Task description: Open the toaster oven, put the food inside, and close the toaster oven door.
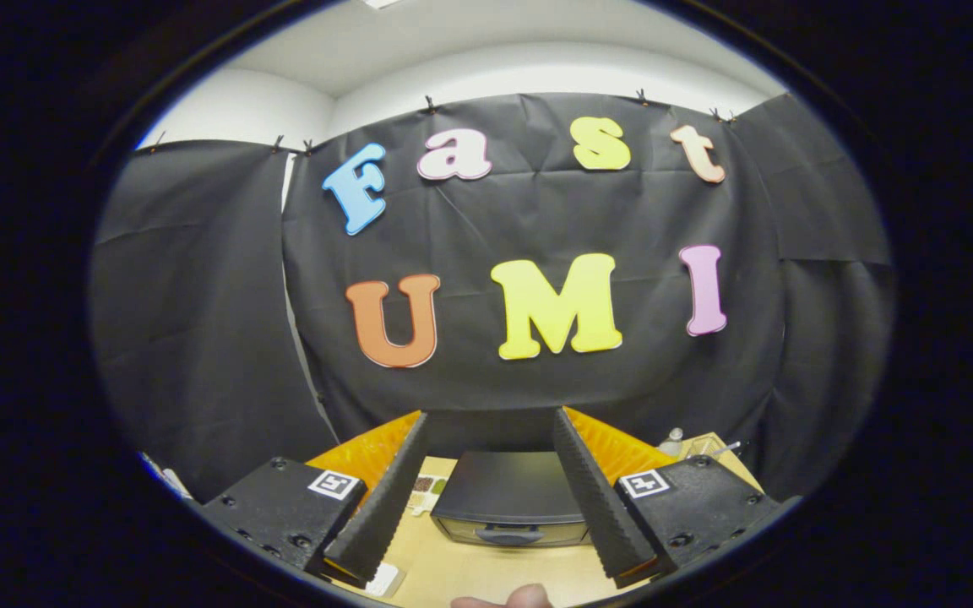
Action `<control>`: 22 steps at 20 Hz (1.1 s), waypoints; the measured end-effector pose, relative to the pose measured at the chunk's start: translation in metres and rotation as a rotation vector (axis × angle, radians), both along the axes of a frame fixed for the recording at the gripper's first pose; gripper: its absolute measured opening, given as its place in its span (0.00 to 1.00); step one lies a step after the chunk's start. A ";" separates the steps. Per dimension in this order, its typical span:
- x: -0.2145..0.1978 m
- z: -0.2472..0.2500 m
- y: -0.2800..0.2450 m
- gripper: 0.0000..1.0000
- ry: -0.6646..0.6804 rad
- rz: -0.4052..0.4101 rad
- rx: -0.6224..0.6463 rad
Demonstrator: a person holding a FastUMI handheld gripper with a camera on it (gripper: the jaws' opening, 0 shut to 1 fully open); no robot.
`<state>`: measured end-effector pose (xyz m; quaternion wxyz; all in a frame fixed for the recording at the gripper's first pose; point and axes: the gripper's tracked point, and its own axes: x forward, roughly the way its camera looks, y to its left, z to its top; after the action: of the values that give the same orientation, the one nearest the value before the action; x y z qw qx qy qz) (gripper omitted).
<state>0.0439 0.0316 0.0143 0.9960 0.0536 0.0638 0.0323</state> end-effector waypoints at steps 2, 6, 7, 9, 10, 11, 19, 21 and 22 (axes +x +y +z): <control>0.001 -0.003 -0.001 0.97 0.007 0.000 0.006; 0.002 -0.007 -0.005 0.97 0.018 -0.001 0.014; 0.002 -0.007 -0.006 0.97 0.021 -0.003 0.015; 0.001 -0.007 -0.007 0.97 0.023 -0.002 0.017; 0.001 -0.009 -0.008 0.97 0.024 -0.002 0.017; 0.002 -0.010 -0.009 0.97 0.024 -0.002 0.016; 0.000 -0.013 -0.009 0.97 0.036 -0.007 0.009; -0.001 -0.013 -0.009 0.97 0.034 -0.007 0.007; 0.000 -0.011 -0.007 0.97 0.029 -0.004 0.009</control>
<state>0.0435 0.0241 0.0031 0.9948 0.0585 0.0779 0.0295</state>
